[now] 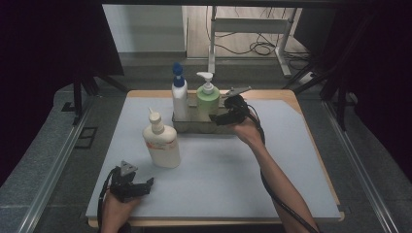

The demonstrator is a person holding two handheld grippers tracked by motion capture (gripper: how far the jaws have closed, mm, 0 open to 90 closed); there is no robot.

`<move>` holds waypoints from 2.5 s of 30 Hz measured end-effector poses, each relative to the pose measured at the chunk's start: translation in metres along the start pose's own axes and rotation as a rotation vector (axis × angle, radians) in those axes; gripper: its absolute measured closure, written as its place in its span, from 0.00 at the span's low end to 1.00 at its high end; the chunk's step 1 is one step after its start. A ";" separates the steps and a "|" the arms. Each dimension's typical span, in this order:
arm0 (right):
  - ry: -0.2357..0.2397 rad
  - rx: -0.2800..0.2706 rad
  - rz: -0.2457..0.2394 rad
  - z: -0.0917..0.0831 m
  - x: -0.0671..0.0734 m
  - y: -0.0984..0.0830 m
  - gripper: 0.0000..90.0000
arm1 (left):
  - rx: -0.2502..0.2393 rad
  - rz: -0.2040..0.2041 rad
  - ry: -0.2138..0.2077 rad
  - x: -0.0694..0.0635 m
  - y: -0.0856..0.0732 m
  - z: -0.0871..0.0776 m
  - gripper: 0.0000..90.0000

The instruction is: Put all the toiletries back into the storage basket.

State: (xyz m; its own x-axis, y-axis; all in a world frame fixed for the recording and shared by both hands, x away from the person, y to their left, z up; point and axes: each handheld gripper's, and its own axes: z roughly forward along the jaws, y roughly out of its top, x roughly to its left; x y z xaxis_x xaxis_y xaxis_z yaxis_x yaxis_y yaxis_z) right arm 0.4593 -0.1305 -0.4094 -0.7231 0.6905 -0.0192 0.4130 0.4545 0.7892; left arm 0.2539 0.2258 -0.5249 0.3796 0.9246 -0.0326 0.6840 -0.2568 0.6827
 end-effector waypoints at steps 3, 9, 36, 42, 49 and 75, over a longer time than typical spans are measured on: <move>0.000 0.008 0.017 -0.002 -0.004 -0.005 0.28 | 0.000 0.000 0.000 0.000 0.000 0.000 0.13; -0.002 0.029 0.039 -0.005 -0.011 -0.015 0.44 | 0.001 0.000 0.000 0.000 0.000 0.000 0.13; -0.059 0.070 0.163 0.026 -0.032 -0.023 0.99 | 0.001 -0.001 0.000 0.000 0.000 0.000 0.13; -0.068 0.092 0.178 0.034 -0.032 -0.022 0.99 | 0.001 0.000 0.000 0.000 0.000 0.000 0.13; -0.069 0.113 0.183 0.043 -0.031 -0.025 0.99 | 0.001 -0.001 0.000 0.000 0.000 0.000 0.13; -0.033 0.130 0.186 0.062 -0.024 -0.023 0.99 | 0.001 -0.001 0.000 0.000 0.000 0.000 0.13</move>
State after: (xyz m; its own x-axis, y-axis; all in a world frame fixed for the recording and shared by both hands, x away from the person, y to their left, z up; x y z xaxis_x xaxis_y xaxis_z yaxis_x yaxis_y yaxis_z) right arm 0.5013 -0.1227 -0.4647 -0.6102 0.7862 0.0976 0.6071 0.3849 0.6952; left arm 0.2539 0.2258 -0.5248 0.3787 0.9249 -0.0332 0.6851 -0.2560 0.6820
